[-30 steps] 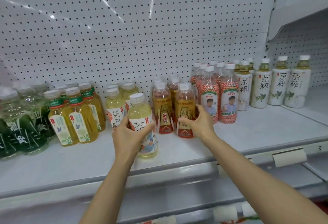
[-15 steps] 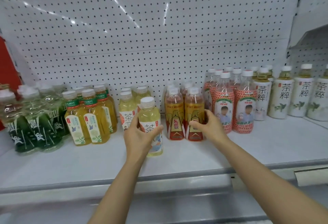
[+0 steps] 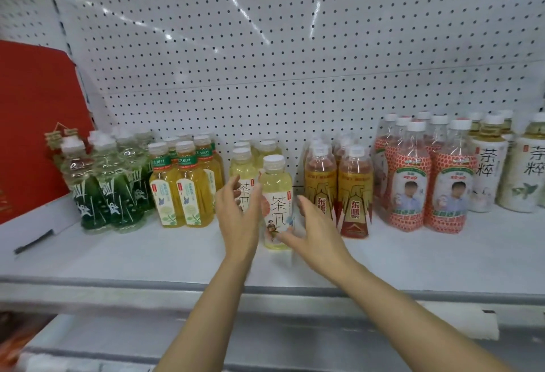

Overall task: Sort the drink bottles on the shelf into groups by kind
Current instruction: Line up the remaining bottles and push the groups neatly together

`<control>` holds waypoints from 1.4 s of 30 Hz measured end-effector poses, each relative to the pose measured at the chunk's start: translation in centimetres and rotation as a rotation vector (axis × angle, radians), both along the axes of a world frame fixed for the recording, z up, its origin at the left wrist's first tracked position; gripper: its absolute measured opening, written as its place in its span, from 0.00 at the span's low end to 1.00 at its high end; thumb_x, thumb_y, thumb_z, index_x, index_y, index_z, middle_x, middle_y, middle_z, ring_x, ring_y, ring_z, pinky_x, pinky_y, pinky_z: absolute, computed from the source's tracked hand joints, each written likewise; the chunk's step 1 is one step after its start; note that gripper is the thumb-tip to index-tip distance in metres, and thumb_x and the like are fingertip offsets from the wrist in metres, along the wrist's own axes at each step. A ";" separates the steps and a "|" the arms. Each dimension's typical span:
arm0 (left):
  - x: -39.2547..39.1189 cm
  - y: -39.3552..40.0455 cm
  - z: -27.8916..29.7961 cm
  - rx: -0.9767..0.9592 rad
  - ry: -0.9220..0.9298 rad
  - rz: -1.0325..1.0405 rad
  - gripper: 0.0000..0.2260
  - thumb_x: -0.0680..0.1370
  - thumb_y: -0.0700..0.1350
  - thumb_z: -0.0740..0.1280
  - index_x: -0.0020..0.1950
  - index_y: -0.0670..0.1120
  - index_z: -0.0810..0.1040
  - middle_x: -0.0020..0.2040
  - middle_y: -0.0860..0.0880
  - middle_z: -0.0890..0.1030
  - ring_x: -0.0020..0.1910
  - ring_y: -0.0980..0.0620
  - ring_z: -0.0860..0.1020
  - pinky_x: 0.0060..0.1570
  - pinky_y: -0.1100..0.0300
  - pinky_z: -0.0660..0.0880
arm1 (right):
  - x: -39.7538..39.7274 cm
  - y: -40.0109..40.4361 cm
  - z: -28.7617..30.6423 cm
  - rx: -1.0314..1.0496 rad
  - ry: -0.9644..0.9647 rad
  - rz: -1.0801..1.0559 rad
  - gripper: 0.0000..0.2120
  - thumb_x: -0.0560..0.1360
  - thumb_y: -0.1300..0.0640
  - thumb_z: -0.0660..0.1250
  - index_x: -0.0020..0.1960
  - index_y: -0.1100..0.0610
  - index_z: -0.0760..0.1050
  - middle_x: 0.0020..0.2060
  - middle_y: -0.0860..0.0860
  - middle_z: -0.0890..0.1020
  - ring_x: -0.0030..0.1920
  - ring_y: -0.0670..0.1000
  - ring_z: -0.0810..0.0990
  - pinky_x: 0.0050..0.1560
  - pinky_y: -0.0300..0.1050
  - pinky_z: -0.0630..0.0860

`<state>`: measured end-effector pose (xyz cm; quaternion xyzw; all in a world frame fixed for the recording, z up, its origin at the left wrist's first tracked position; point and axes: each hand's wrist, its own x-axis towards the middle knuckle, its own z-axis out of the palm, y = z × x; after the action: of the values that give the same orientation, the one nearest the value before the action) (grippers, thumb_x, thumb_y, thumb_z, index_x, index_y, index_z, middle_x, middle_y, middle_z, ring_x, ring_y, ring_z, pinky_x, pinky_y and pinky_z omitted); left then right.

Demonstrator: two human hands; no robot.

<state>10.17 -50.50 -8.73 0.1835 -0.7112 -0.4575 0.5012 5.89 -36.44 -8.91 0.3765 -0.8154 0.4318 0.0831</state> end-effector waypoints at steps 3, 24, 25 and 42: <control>-0.6 -3.3 0.8 -0.023 -0.150 0.099 0.28 0.78 0.48 0.70 0.76 0.45 0.65 0.71 0.45 0.68 0.65 0.54 0.71 0.60 0.64 0.70 | -0.6 -3.4 0.2 0.005 -0.056 -0.089 0.32 0.68 0.51 0.75 0.67 0.53 0.63 0.58 0.50 0.78 0.56 0.53 0.79 0.49 0.47 0.78; -4.3 -9.2 1.2 -0.061 -0.404 -0.141 0.30 0.74 0.47 0.75 0.69 0.44 0.63 0.64 0.45 0.78 0.63 0.44 0.77 0.59 0.52 0.74 | -4.4 -11.0 0.6 -0.096 -0.272 -0.321 0.29 0.70 0.51 0.75 0.65 0.58 0.66 0.58 0.54 0.80 0.57 0.55 0.80 0.46 0.43 0.74; -4.2 -9.4 1.2 -0.053 -0.399 -0.168 0.30 0.74 0.46 0.75 0.70 0.44 0.63 0.65 0.46 0.77 0.65 0.45 0.76 0.60 0.52 0.73 | -4.5 -11.2 0.5 -0.101 -0.283 -0.318 0.29 0.71 0.52 0.75 0.66 0.58 0.66 0.59 0.54 0.80 0.57 0.55 0.80 0.46 0.42 0.73; -1.6 -5.3 1.9 -0.673 -0.205 -0.002 0.37 0.77 0.46 0.72 0.81 0.47 0.55 0.80 0.44 0.56 0.79 0.43 0.55 0.75 0.47 0.60 | -0.6 -3.7 0.5 -0.049 0.383 -0.461 0.19 0.74 0.55 0.71 0.63 0.57 0.75 0.53 0.52 0.81 0.56 0.54 0.77 0.56 0.50 0.74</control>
<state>8.54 -55.80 -6.82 0.0526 -0.8690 -0.1773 0.4589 5.28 -40.09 -8.40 0.2540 -0.8382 0.3424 0.3402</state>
